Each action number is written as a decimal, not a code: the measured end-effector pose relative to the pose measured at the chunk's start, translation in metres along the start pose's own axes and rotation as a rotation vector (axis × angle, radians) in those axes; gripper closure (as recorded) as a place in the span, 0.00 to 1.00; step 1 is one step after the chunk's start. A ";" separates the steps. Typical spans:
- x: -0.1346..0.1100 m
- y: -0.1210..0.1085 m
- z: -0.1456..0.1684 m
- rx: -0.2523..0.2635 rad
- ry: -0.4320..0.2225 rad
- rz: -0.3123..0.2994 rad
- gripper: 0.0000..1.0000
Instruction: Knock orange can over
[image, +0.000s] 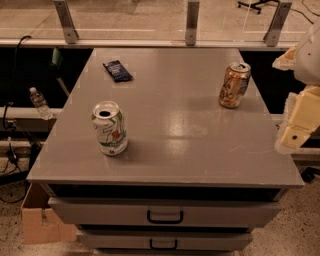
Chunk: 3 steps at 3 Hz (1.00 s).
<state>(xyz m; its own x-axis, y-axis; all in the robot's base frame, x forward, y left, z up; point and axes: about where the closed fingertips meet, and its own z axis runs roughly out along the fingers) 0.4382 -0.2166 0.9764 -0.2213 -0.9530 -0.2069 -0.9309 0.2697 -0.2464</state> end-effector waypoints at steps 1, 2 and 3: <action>0.000 0.000 0.000 0.000 0.000 0.000 0.00; 0.017 -0.031 0.012 0.033 -0.032 0.042 0.00; 0.046 -0.090 0.036 0.081 -0.100 0.115 0.00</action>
Offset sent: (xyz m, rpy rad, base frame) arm 0.0799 -0.0686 -0.0234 0.1003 -0.0823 -0.1114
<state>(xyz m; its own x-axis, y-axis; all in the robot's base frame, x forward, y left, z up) 0.5224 -0.2801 0.9546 -0.2912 -0.8978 -0.3304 -0.8737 0.3902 -0.2904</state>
